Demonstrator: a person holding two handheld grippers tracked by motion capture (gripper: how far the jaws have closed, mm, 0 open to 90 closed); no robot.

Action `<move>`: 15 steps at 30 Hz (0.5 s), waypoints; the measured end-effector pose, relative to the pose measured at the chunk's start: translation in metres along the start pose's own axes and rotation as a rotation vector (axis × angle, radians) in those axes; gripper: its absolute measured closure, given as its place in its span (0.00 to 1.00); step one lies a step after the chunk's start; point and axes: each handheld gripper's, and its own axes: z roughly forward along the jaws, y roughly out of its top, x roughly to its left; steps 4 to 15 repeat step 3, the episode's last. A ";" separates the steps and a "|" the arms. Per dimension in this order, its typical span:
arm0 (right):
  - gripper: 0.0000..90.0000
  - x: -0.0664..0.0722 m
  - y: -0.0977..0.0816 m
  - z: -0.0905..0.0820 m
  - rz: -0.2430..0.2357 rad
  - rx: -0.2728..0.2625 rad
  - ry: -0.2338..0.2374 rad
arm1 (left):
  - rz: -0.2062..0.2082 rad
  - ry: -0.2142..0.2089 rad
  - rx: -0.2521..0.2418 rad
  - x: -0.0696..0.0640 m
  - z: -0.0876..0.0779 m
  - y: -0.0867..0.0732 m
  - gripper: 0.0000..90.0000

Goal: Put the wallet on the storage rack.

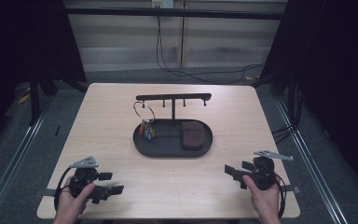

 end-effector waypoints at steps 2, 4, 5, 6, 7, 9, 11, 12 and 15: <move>0.19 -0.002 -0.003 0.004 0.011 0.028 0.006 | -0.002 -0.005 -0.005 -0.001 -0.001 0.000 0.20; 0.19 -0.002 -0.004 0.006 -0.003 0.050 -0.008 | -0.001 -0.002 -0.002 0.000 -0.001 0.000 0.20; 0.19 -0.002 -0.004 0.006 -0.003 0.050 -0.008 | -0.001 -0.002 -0.002 0.000 -0.001 0.000 0.20; 0.19 -0.002 -0.004 0.006 -0.003 0.050 -0.008 | -0.001 -0.002 -0.002 0.000 -0.001 0.000 0.20; 0.19 -0.002 -0.004 0.006 -0.003 0.050 -0.008 | -0.001 -0.002 -0.002 0.000 -0.001 0.000 0.20; 0.19 -0.002 -0.004 0.006 -0.003 0.050 -0.008 | -0.001 -0.002 -0.002 0.000 -0.001 0.000 0.20; 0.19 -0.002 -0.004 0.006 -0.003 0.050 -0.008 | -0.001 -0.002 -0.002 0.000 -0.001 0.000 0.20; 0.19 -0.002 -0.004 0.006 -0.003 0.050 -0.008 | -0.001 -0.002 -0.002 0.000 -0.001 0.000 0.20; 0.19 -0.002 -0.004 0.006 -0.003 0.050 -0.008 | -0.001 -0.002 -0.002 0.000 -0.001 0.000 0.20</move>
